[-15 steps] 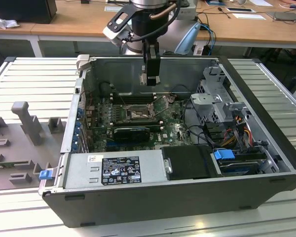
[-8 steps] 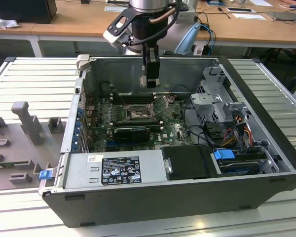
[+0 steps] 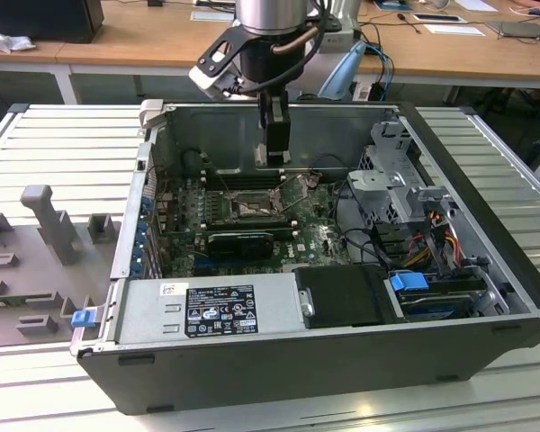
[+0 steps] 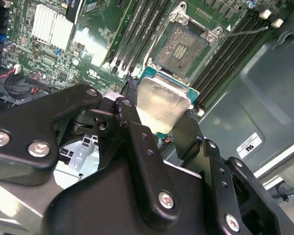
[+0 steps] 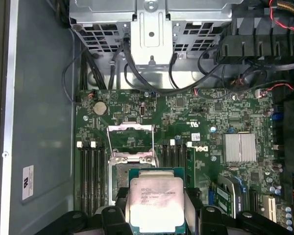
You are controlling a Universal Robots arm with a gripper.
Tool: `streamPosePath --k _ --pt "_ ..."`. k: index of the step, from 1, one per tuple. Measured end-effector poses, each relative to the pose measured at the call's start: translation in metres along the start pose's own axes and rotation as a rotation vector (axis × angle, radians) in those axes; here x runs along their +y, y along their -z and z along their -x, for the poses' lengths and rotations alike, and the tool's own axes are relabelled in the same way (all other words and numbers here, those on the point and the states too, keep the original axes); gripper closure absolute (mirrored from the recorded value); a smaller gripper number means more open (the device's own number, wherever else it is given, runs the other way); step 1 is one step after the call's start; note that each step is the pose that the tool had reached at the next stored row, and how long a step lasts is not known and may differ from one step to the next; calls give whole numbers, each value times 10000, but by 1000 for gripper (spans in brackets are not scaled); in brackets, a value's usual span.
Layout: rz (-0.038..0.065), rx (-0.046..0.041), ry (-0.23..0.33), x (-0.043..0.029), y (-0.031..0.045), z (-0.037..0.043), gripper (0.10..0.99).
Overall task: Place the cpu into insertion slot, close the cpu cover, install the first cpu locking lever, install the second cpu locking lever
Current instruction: 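Place the cpu into insertion slot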
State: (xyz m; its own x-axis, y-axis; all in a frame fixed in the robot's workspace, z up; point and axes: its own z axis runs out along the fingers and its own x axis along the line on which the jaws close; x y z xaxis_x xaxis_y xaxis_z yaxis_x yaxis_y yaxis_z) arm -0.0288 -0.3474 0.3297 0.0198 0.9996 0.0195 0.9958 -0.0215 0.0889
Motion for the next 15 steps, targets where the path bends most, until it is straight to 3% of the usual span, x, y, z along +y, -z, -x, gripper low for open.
streamPosePath --k 5,9,15 --pt "9 12 10 -34 -97 2 557" --pt "55 15 14 -124 -142 5 557" --pt "56 15 14 -160 -189 6 557"
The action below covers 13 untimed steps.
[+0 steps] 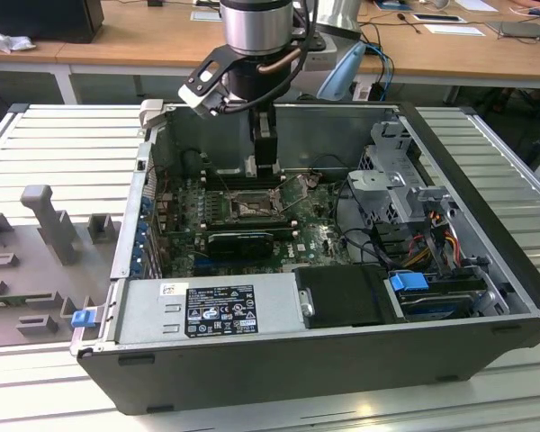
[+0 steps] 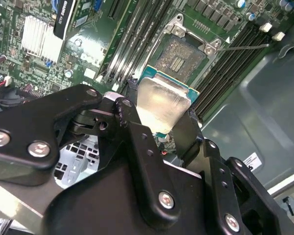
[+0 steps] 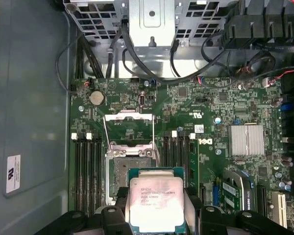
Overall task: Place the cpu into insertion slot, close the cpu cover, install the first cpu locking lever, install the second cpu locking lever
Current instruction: 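Place the cpu into insertion slot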
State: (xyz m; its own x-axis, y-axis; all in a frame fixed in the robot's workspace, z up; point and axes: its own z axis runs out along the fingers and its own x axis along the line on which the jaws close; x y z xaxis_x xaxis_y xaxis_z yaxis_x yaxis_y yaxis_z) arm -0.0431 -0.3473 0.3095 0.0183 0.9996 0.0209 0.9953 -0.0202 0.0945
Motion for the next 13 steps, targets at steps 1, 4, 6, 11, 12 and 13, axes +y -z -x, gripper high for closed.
streamPosePath --k 1,4,6,11,12,13 --pt "0 0 0 -18 -11 0 557" --pt "-1 0 0 -40 -39 0 557" --pt "-1 -1 1 -73 -61 1 557" --pt "0 1 0 -111 -164 1 557" --pt "-1 0 0 -117 -191 -4 557" --pt "-1 -1 1 -119 -212 -7 557"
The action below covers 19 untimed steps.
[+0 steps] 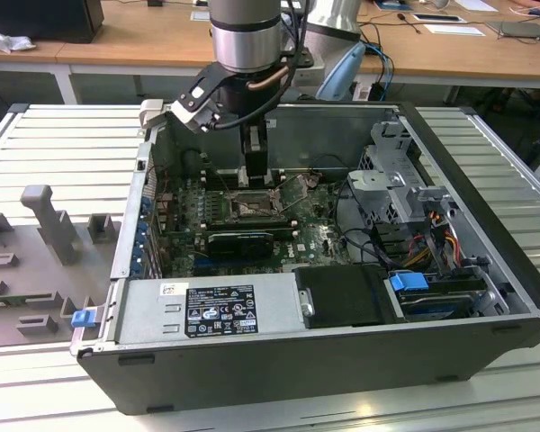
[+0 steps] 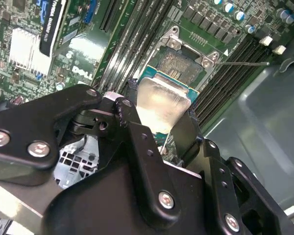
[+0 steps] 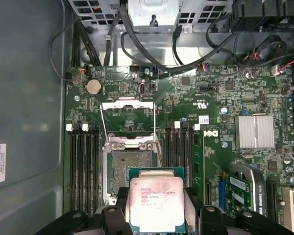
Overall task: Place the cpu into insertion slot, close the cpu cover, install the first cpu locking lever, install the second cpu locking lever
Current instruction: 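Place the cpu into insertion slot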
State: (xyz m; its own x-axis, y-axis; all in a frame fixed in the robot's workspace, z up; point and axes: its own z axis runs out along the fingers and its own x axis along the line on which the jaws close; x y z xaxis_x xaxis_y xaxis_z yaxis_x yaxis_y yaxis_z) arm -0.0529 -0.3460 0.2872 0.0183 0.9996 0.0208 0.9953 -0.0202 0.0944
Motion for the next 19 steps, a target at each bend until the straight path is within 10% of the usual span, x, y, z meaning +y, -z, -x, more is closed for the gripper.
streamPosePath --k 19 --pt "-1 28 -3 -27 -296 -19 557"
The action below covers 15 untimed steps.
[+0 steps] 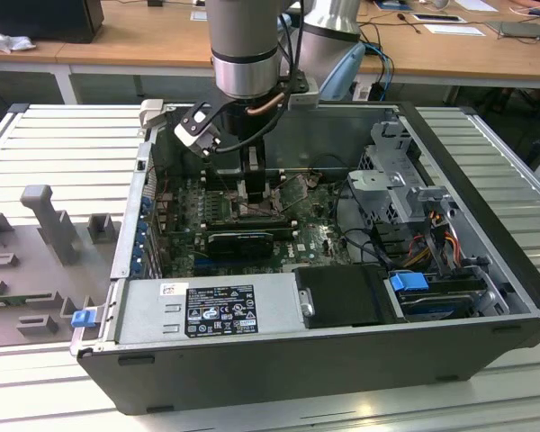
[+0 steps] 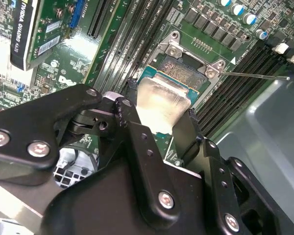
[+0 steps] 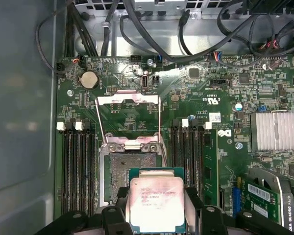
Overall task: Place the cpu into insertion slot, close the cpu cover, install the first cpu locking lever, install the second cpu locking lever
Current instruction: 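Place the cpu into insertion slot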
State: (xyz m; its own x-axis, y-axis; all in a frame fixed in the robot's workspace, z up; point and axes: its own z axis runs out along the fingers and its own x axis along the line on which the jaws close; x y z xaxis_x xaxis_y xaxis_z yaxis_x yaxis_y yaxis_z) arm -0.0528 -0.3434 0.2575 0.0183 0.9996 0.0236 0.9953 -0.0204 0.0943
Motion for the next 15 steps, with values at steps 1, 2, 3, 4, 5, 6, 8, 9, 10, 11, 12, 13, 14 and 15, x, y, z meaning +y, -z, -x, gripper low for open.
streamPosePath --k 1,2,3,4,5,6,8,9,10,11,12,13,14,15 --pt "0 -1 0 0 0 0 557" --pt "0 1 0 0 -2 0 557" --pt "1 0 0 0 -3 0 557" --pt "1 1 0 0 -5 0 557" --pt "1 1 0 -1 -7 0 557" --pt "2 3 0 -1 -12 0 557" --pt "1 0 -2 -4 -40 -18 557" --pt "0 1 0 -4 -56 -32 557" --pt "0 0 -1 -1 -68 -44 557" --pt "-3 1 1 10 -98 -70 557" --pt "-7 0 2 19 -123 -89 557" --pt "-8 1 3 23 -139 -99 557" --pt "-8 2 6 28 -170 -122 557" --pt "-10 2 18 29 -196 -142 557"
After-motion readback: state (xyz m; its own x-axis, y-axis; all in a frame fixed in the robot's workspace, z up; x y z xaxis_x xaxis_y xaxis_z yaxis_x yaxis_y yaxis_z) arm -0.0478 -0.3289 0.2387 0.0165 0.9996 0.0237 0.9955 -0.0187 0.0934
